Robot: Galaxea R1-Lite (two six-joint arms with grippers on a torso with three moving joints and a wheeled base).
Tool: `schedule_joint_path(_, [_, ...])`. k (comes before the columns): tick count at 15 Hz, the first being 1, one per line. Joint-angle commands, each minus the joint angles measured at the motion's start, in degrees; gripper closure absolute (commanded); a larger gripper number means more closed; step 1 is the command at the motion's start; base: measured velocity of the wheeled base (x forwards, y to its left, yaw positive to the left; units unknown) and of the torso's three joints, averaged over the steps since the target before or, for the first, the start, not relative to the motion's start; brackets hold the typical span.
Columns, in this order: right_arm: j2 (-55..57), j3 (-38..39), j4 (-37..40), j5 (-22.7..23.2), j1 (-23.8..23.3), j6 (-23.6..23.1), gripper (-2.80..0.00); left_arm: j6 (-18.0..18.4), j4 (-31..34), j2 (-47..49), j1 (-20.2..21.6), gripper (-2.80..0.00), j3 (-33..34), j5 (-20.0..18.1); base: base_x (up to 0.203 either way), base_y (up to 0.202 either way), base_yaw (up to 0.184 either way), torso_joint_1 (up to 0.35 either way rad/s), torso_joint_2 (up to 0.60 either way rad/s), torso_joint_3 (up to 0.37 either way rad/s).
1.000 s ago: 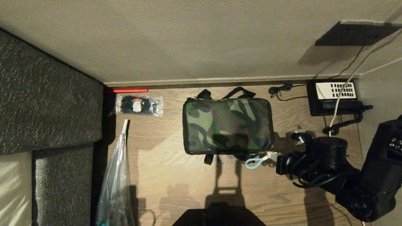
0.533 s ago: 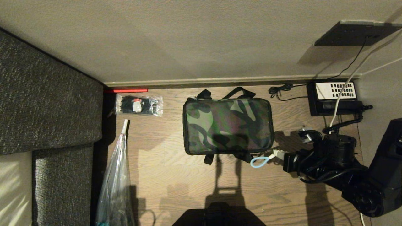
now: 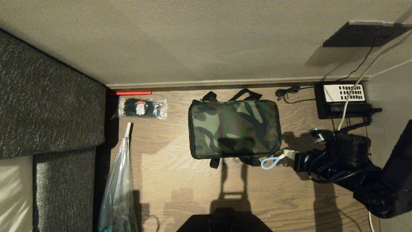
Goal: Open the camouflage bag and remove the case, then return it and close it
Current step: Open the top of the storage box
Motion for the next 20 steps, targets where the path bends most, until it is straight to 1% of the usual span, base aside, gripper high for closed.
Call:
schedule_joint_path(1, [-0.56, -0.59, -0.45, 0.19, -0.08, -0.27, 0.00, 0.00, -0.01, -0.11, 0.02, 0.00, 0.18, 0.04, 0.000, 0.000, 0.000, 0.000, 0.00, 0.000])
schedule_joint_path(3, [-0.81, -0.01, 0.67, 2.67, -1.49, -2.07, 0.00, 0.00, -0.01, -0.11, 0.02, 0.00, 0.18, 0.04, 0.000, 0.000, 0.000, 0.000, 0.00, 0.000])
schedule_joint_path(4, [-0.74, 0.02, 1.34, 3.18, -2.11, -2.47, 0.00, 0.00, -0.01, -0.10, 0.02, 0.00, 0.18, 0.04, 0.000, 0.000, 0.000, 0.000, 0.00, 0.000])
schedule_joint_path(12, [-0.46, -2.29, 1.73, 3.30, -2.66, -2.30, 0.00, 0.00, -0.01, -0.11, 0.02, 0.00, 0.18, 0.04, 0.000, 0.000, 0.000, 0.000, 0.00, 0.000])
schedule_joint_path(15, [0.11, -2.09, 1.71, 3.30, -2.82, -2.50, 0.00, 0.00, -0.01, -0.11, 0.02, 0.00, 0.18, 0.04, 0.000, 0.000, 0.000, 0.000, 0.00, 0.000])
schedule_joint_path(18, [0.01, -1.77, 1.88, 4.59, -2.64, -2.76, 0.00, 0.00, -0.01, -0.09, 0.02, 0.00, 0.18, 0.04, 0.000, 0.000, 0.000, 0.000, 0.00, 0.000])
schedule_joint_path(20, [1.06, -3.46, 1.65, 5.49, -2.71, -3.34, 0.00, 0.00, -0.01, -0.11, 0.02, 0.00, 0.18, 0.04, 0.000, 0.000, 0.000, 0.000, 0.00, 0.000])
